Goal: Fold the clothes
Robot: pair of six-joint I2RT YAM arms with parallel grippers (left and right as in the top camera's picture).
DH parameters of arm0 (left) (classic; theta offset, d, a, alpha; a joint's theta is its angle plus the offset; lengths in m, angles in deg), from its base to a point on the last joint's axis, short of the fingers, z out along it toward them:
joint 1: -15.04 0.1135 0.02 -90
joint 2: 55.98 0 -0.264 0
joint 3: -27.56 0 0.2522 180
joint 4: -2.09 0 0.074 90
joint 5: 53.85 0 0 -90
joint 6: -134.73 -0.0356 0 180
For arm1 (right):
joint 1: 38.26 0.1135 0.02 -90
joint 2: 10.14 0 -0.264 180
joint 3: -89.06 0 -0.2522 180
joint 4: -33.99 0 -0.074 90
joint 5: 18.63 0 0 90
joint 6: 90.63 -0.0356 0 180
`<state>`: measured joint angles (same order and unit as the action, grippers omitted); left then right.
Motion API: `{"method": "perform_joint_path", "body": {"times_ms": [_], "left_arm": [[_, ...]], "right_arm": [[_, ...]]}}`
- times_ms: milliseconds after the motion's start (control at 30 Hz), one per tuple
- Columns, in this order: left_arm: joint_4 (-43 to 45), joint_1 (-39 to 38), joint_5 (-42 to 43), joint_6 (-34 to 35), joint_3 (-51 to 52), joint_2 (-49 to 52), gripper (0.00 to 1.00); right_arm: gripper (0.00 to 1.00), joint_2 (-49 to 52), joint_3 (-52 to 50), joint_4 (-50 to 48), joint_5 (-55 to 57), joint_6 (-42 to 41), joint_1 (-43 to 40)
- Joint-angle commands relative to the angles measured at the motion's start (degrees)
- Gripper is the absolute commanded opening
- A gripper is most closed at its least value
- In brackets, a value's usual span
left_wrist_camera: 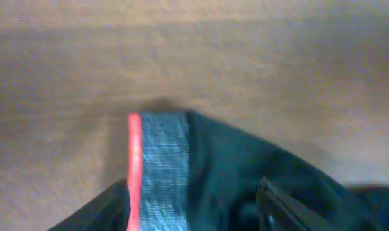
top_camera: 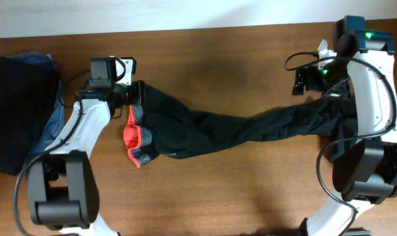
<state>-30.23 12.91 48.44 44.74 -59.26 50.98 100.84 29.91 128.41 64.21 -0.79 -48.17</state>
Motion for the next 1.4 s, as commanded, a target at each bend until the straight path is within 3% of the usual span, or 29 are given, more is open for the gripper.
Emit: {"method": "perform_joint_path", "body": {"times_ms": [0,133,467,533,1000,1167,1233,1367], "left_arm": [[3.80,0.04,-3.37,-1.18,-0.72,3.19,0.67],[8.44,0.04,-3.39,-2.71,-0.72,7.30,0.74],[9.84,0.02,-0.96,-2.64,-0.72,10.67,0.87],[10.05,0.02,0.04,-2.67,-0.72,10.69,0.95],[10.91,-1.51,0.37,-3.08,-0.72,12.24,0.96],[11.69,-1.86,0.61,-3.08,-0.72,14.29,0.95],[11.98,-1.86,1.44,-3.08,-0.72,15.50,0.89],[12.41,-1.86,1.49,-3.06,-0.72,15.63,0.62]], "right_arm": [[0.95,0.31,-3.23,-1.64,-2.12,0.17,0.59],[0.95,0.31,-6.08,-3.76,-3.19,0.17,0.59],[0.95,0.31,-6.32,-4.63,-3.19,0.17,0.57],[0.95,0.31,-6.32,-4.63,-3.19,0.17,0.59],[0.95,0.31,-6.34,-4.90,-3.17,0.20,0.57],[0.95,0.31,-6.34,-4.90,-3.17,0.20,0.57],[0.95,0.31,-6.34,-4.90,-3.17,0.20,0.57],[0.95,0.31,-6.34,-5.11,-3.15,0.20,0.57]]}}
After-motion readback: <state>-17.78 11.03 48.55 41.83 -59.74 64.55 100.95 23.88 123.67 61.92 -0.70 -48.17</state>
